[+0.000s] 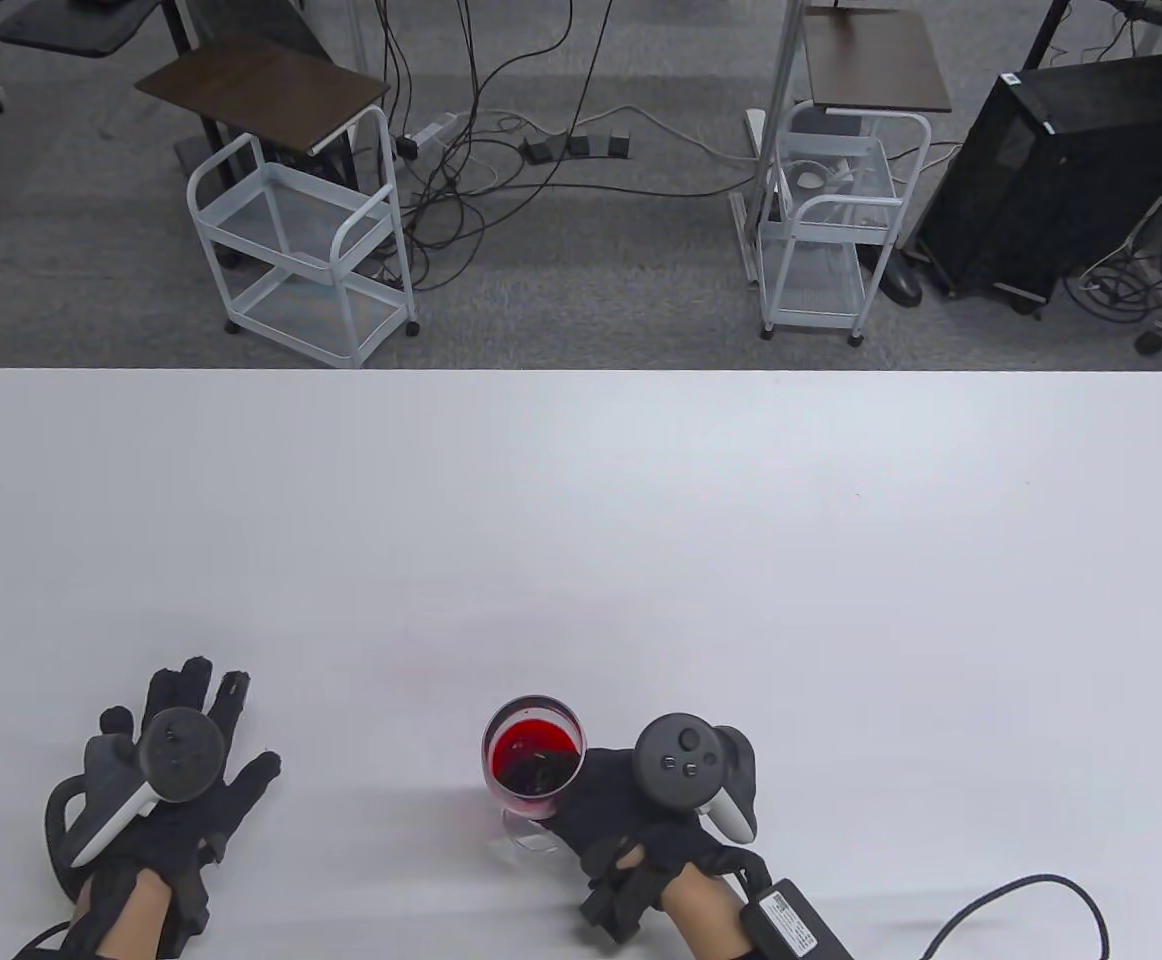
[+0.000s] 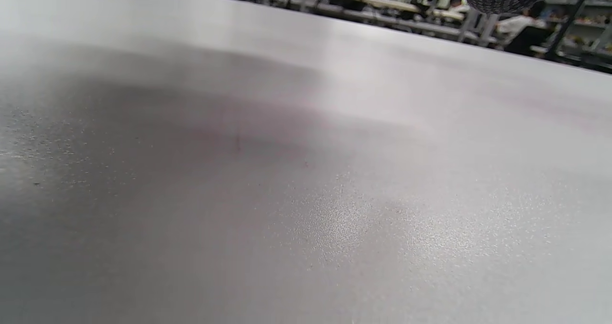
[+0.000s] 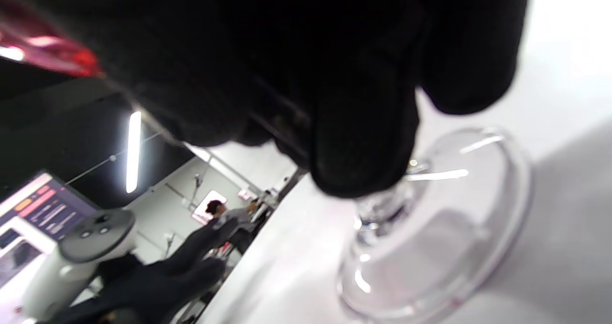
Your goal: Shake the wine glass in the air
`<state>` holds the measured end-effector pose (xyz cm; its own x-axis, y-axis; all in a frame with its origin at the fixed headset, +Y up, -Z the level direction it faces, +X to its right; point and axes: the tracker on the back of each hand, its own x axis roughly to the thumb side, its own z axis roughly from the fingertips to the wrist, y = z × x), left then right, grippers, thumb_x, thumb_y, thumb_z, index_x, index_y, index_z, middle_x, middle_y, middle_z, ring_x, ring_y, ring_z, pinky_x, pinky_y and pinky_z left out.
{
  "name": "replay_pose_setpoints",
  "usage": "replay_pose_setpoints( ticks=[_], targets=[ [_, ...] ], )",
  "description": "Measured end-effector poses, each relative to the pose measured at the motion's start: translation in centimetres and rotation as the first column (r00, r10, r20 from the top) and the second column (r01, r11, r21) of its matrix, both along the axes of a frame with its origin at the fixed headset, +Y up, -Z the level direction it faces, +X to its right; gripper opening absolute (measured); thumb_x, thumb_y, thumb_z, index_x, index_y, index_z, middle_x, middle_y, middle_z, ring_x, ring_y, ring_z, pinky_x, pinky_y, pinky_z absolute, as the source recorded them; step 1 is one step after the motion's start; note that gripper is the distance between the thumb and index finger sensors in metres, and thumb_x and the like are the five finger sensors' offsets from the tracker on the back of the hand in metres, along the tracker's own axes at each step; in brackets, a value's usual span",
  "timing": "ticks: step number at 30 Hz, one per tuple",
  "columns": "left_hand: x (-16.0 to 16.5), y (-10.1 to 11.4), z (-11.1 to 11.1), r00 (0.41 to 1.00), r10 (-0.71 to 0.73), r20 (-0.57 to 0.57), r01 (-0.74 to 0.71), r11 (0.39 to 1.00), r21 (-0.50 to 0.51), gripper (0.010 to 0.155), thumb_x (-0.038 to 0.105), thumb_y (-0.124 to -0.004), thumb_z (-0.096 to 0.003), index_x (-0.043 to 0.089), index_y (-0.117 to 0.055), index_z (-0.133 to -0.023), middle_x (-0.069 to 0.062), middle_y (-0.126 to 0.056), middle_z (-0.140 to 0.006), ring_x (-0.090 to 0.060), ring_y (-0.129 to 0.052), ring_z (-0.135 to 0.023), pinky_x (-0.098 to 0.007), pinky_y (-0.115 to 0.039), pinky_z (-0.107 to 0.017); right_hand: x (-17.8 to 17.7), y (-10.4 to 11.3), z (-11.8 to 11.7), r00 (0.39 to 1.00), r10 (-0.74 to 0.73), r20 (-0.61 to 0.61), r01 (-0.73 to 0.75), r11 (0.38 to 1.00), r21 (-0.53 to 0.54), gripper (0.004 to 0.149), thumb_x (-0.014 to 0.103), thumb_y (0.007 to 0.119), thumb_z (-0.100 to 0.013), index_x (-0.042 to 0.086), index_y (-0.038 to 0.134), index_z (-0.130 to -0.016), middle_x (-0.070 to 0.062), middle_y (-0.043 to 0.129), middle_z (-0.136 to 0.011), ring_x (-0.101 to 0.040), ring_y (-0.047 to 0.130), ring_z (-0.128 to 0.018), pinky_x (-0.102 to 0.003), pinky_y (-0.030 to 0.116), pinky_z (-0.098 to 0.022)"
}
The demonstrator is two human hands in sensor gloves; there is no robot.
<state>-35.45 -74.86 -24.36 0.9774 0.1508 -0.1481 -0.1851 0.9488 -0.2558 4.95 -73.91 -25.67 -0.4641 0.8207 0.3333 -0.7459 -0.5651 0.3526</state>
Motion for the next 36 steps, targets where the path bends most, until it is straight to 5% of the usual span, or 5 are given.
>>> replay_pose_setpoints(
  ticks=[36],
  targets=[
    [-0.17,-0.28,-0.09,1.000,-0.002,-0.002,0.002,1.000,-0.019,0.084,0.072,-0.065,-0.0473,0.043,-0.021,-0.113,0.009,-0.002,-0.122,-0.023,-0.004,-0.120,-0.057,-0.003,-0.077,-0.28,0.08,0.04,1.000,0.021,0.001,-0.021,1.000,0.012,0.042,0.039,0.096,-0.036,0.023,0.093,-0.074,-0.003,0.106,-0.072,-0.021,0.112,-0.041,-0.049,0.085,-0.047]
  ],
)
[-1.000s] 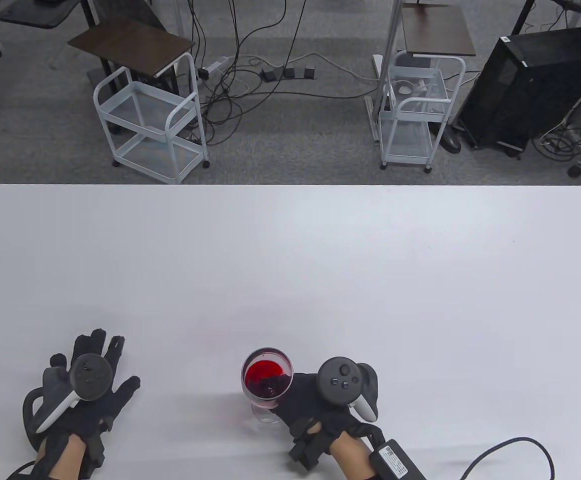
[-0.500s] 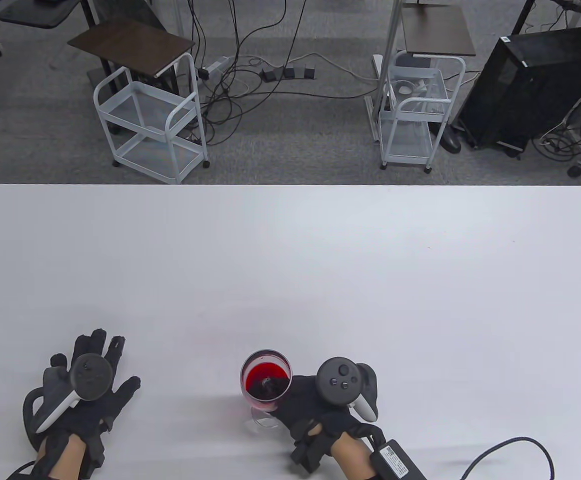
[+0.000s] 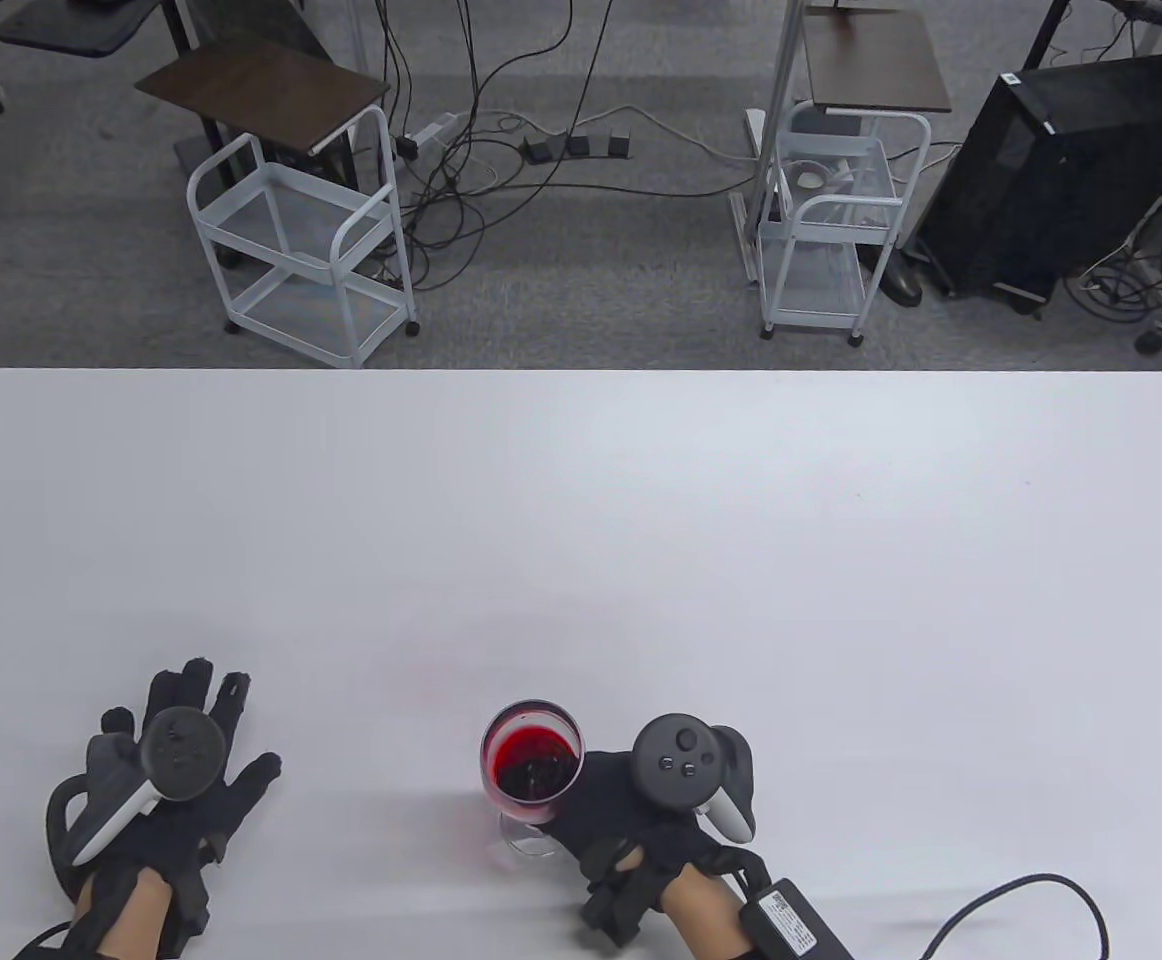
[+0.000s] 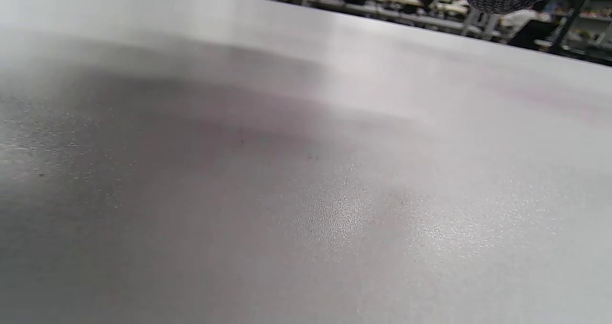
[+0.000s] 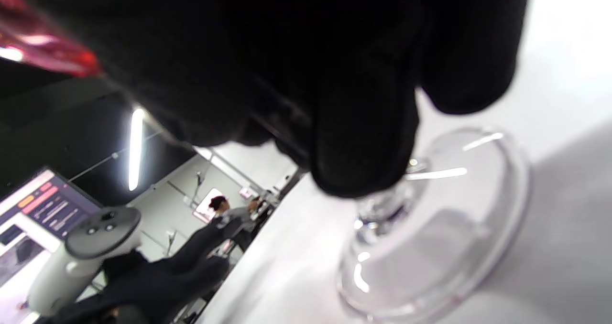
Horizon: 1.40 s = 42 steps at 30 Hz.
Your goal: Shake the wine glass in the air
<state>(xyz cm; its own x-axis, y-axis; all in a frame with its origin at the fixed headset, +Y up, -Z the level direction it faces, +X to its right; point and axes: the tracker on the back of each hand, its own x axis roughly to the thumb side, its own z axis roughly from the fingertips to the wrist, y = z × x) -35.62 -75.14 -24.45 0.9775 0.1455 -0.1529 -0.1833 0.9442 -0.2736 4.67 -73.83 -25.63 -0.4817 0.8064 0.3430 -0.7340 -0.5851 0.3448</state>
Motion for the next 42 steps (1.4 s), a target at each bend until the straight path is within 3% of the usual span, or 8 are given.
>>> replay_pose_setpoints(
  ticks=[13,19,30,42],
  targets=[
    [0.0,0.0,0.0,1.000,0.005,0.001,-0.005,1.000,0.000,0.084,0.072,-0.065,-0.0474,0.043,-0.021,-0.113,0.009,-0.002,-0.122,-0.023,-0.004,-0.120,-0.057,-0.003,-0.077,0.6,0.7,-0.2,0.998,-0.038,0.044,0.038,0.999,0.006,0.042,0.039,0.096,-0.036,0.022,0.093,-0.074,-0.003,0.105,-0.072,-0.021,0.112,-0.041,-0.049,0.085,-0.047],
    [0.0,0.0,0.0,1.000,0.002,0.003,-0.002,1.000,-0.005,0.084,0.072,-0.065,-0.0473,0.043,-0.021,-0.113,0.009,-0.002,-0.122,-0.023,-0.004,-0.120,-0.057,-0.003,-0.077,3.4,1.6,-0.2,0.994,0.008,0.106,-0.011,1.000,0.028,0.042,0.039,0.096,-0.036,0.022,0.093,-0.074,-0.003,0.105,-0.072,-0.021,0.112,-0.041,-0.049,0.085,-0.047],
    [0.1,-0.1,0.0,1.000,-0.005,0.001,0.005,1.000,-0.015,0.085,0.072,-0.065,-0.0473,0.043,-0.021,-0.113,0.009,-0.002,-0.122,-0.023,-0.004,-0.120,-0.057,-0.003,-0.077,11.5,1.0,0.0,0.965,0.020,0.263,-0.017,1.000,-0.013,0.042,0.038,0.097,-0.035,0.022,0.093,-0.074,-0.003,0.106,-0.072,-0.022,0.112,-0.042,-0.049,0.085,-0.048],
    [0.1,-0.1,0.0,1.000,0.005,-0.003,-0.005,1.000,-0.027,0.085,0.072,-0.065,-0.0472,0.043,-0.021,-0.113,0.009,-0.002,-0.122,-0.023,-0.005,-0.120,-0.057,-0.004,-0.077,12.8,-0.3,-0.4,0.961,0.043,0.275,-0.024,0.997,-0.074,0.042,0.038,0.097,-0.034,0.022,0.093,-0.074,-0.003,0.105,-0.073,-0.022,0.112,-0.044,-0.049,0.085,-0.049]
  ],
)
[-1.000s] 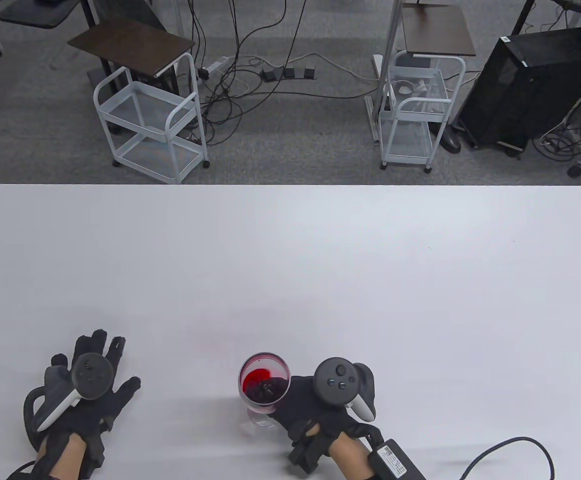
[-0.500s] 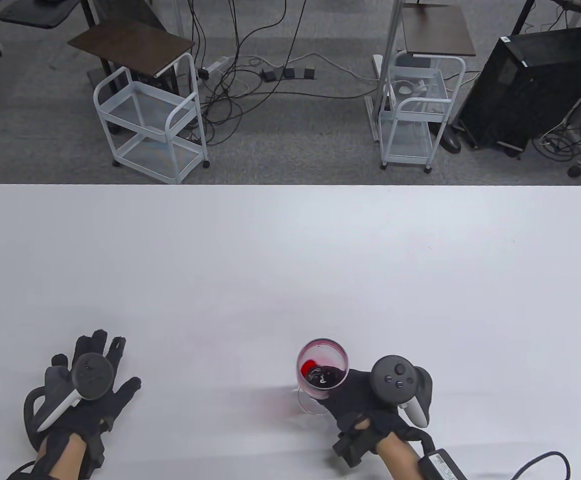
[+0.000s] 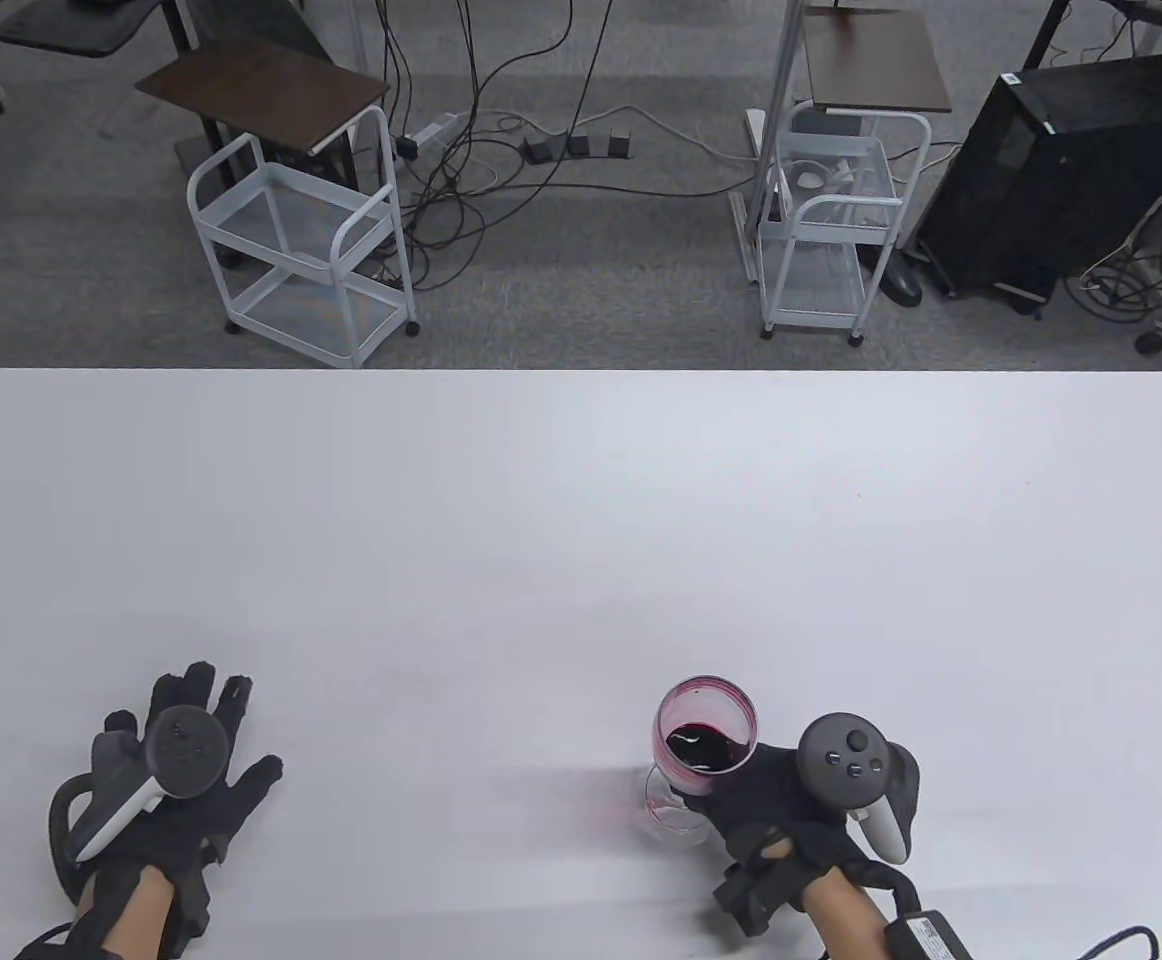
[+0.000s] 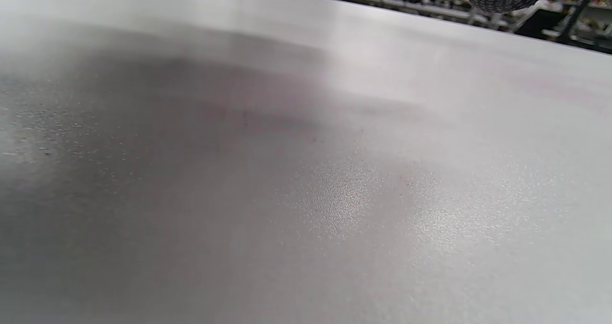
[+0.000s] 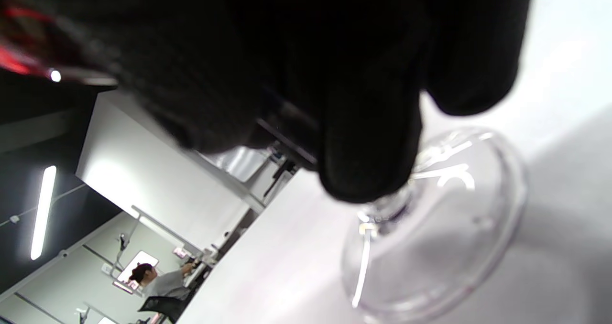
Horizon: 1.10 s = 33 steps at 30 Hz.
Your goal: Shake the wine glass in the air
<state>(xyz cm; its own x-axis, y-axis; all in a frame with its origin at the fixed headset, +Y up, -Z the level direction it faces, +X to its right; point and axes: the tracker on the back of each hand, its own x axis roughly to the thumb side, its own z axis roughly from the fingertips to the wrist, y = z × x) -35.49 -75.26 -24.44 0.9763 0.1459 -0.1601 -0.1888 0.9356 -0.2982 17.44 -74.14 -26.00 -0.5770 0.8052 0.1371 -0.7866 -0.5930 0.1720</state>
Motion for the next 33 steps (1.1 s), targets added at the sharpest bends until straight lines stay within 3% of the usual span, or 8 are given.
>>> replay_pose_setpoints(
  ticks=[22,29,33],
  targets=[
    [0.0,0.0,-0.1,1.000,0.015,0.001,-0.015,1.000,-0.010,0.085,0.072,-0.065,-0.0473,0.043,-0.020,-0.113,0.009,-0.002,-0.122,-0.024,-0.006,-0.120,-0.057,-0.005,-0.078,-0.2,-1.4,-0.2,1.000,0.022,0.005,-0.022,0.997,-0.078,0.043,0.039,0.097,-0.034,0.024,0.092,-0.075,-0.001,0.105,-0.074,-0.021,0.113,-0.048,-0.049,0.084,-0.051],
    [-0.2,0.0,-0.1,1.000,0.019,-0.002,-0.019,1.000,-0.007,0.084,0.072,-0.065,-0.0473,0.043,-0.021,-0.113,0.009,-0.002,-0.122,-0.024,-0.006,-0.120,-0.057,-0.005,-0.078,1.3,-0.3,0.7,0.985,0.170,-0.021,-0.171,0.964,-0.203,0.059,0.032,0.092,-0.040,0.020,0.073,-0.094,-0.009,0.080,-0.100,-0.035,0.091,-0.079,-0.059,0.069,-0.062],
    [-0.2,0.1,-0.1,1.000,0.013,-0.003,-0.013,1.000,-0.006,0.085,0.072,-0.065,-0.0472,0.043,-0.020,-0.113,0.009,-0.002,-0.122,-0.023,-0.006,-0.120,-0.057,-0.005,-0.078,4.5,0.9,1.5,0.972,0.155,0.174,-0.127,0.979,-0.162,0.060,0.036,0.088,-0.042,0.020,0.070,-0.096,-0.010,0.065,-0.109,-0.042,0.070,-0.094,-0.065,0.055,-0.067]
  ],
)
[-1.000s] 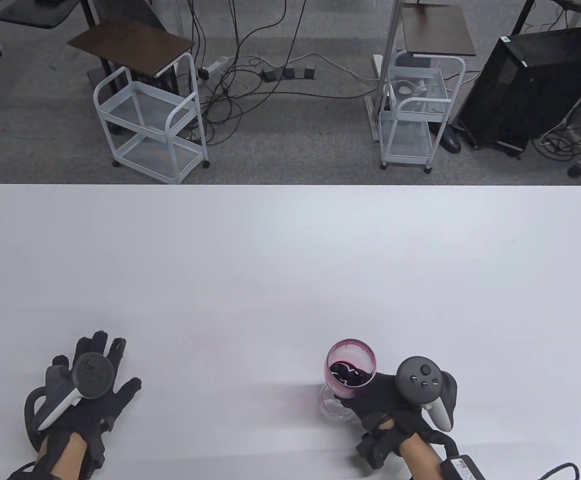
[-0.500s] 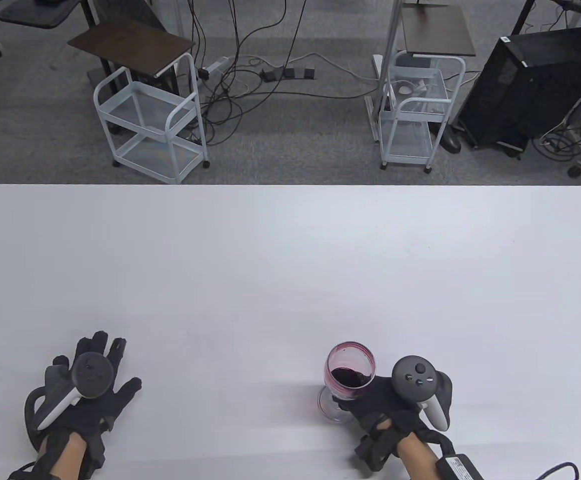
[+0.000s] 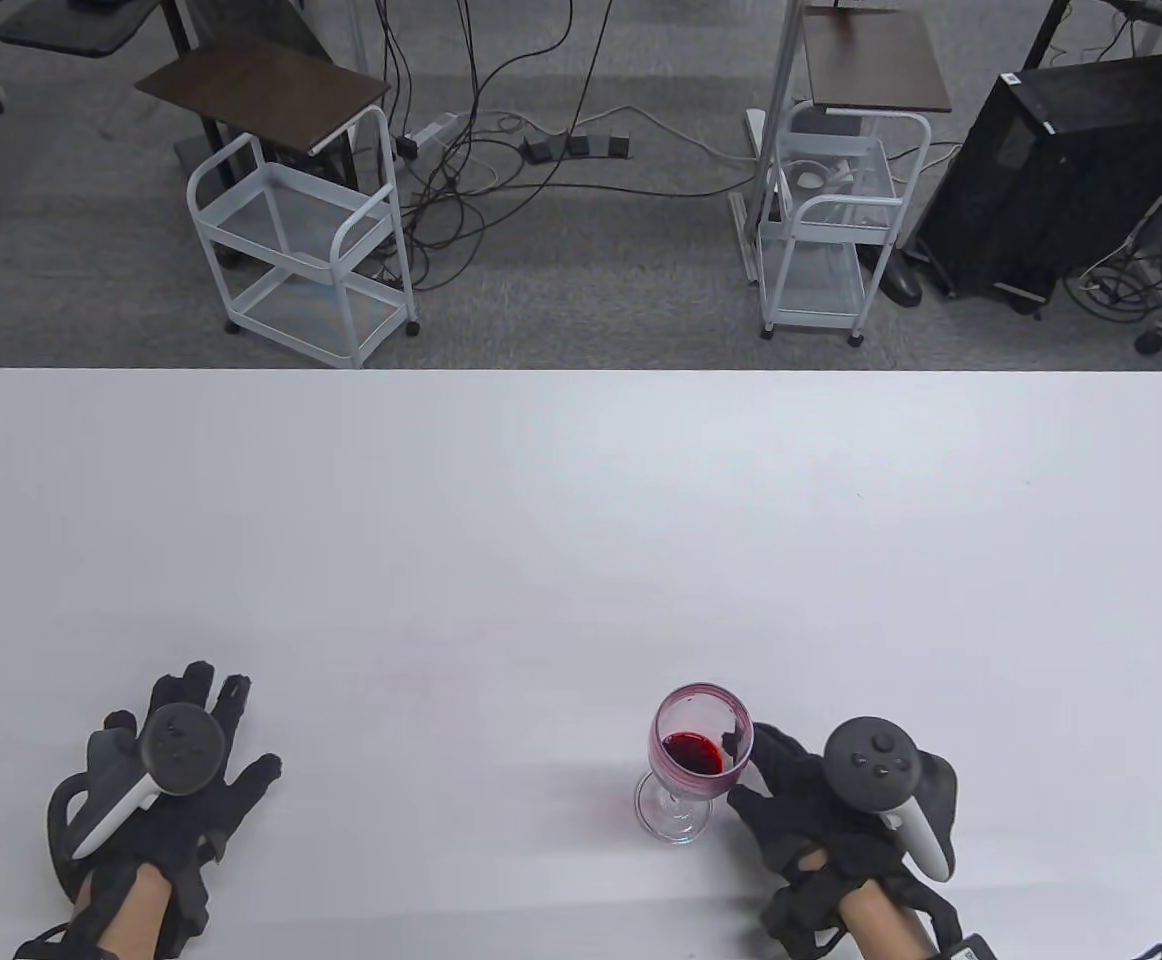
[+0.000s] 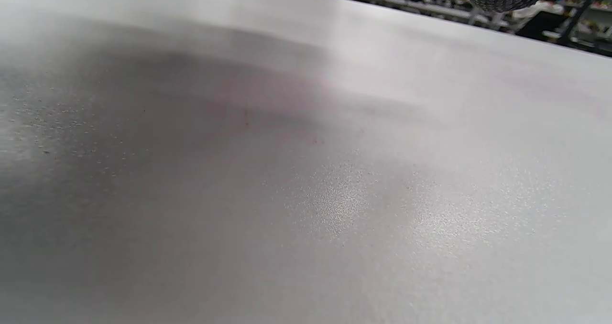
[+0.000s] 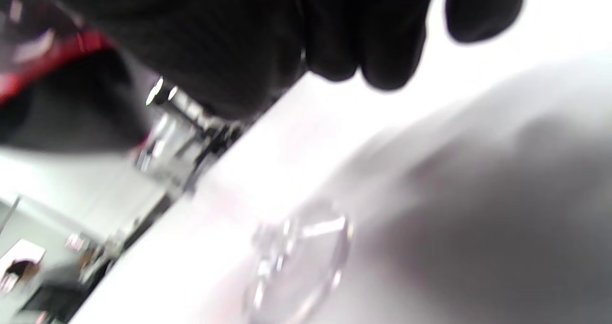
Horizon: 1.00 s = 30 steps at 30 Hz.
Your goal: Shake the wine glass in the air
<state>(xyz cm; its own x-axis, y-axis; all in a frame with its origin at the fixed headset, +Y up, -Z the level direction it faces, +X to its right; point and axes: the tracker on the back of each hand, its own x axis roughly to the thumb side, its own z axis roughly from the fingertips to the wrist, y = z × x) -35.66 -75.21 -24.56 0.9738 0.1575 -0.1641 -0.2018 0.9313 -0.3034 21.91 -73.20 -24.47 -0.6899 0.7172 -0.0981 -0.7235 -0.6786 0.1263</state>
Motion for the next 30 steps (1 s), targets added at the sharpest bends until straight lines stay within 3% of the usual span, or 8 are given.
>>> replay_pose_setpoints(
  ticks=[3,7,12,17,30],
  targets=[
    [-0.1,0.1,0.0,1.000,-0.004,-0.005,0.004,1.000,0.013,0.085,0.072,-0.065,-0.0473,0.044,-0.020,-0.113,0.009,-0.002,-0.122,-0.023,-0.005,-0.120,-0.057,-0.004,-0.078,2.3,0.3,0.1,0.980,-0.102,0.172,0.093,0.994,0.056,0.061,0.042,0.083,-0.043,0.021,0.068,-0.098,-0.009,0.054,-0.113,-0.043,0.050,-0.103,-0.067,0.041,-0.071],
    [-0.2,0.2,0.0,1.000,-0.015,-0.011,0.016,1.000,0.022,0.085,0.072,-0.065,-0.0472,0.044,-0.021,-0.113,0.009,-0.002,-0.122,-0.023,-0.005,-0.120,-0.057,-0.004,-0.078,4.2,0.4,0.0,0.936,-0.117,0.333,0.073,0.987,0.141,0.064,0.047,0.080,-0.041,0.028,0.063,-0.100,-0.001,0.042,-0.117,-0.035,0.029,-0.109,-0.064,0.027,-0.075],
    [-0.3,0.4,-0.1,1.000,-0.019,-0.018,0.020,0.999,0.036,0.085,0.072,-0.065,-0.0473,0.044,-0.021,-0.113,0.010,-0.002,-0.122,-0.023,-0.005,-0.120,-0.057,-0.004,-0.078,3.4,1.0,0.1,0.936,-0.003,0.353,-0.075,0.976,0.207,0.066,0.050,0.078,-0.040,0.034,0.058,-0.101,0.007,0.032,-0.118,-0.028,0.016,-0.110,-0.062,0.016,-0.077],
    [-0.4,0.3,-0.1,1.000,-0.015,-0.017,0.016,0.999,0.041,0.085,0.072,-0.065,-0.0471,0.043,-0.021,-0.113,0.009,-0.002,-0.122,-0.023,-0.005,-0.120,-0.057,-0.004,-0.078,2.3,0.7,0.2,0.927,0.138,0.349,-0.214,0.958,0.191,0.066,0.052,0.077,-0.039,0.037,0.057,-0.101,0.011,0.029,-0.118,-0.025,0.013,-0.111,-0.060,0.014,-0.079],
    [-0.4,0.3,0.0,1.000,-0.013,-0.020,0.014,0.999,0.045,0.085,0.072,-0.065,-0.0471,0.043,-0.021,-0.113,0.009,-0.002,-0.122,-0.023,-0.005,-0.120,-0.057,-0.004,-0.078,2.1,0.3,0.3,0.927,0.179,0.329,-0.237,0.960,0.146,0.067,0.053,0.077,-0.039,0.036,0.057,-0.101,0.010,0.029,-0.118,-0.026,0.017,-0.111,-0.060,0.016,-0.079]
  ],
)
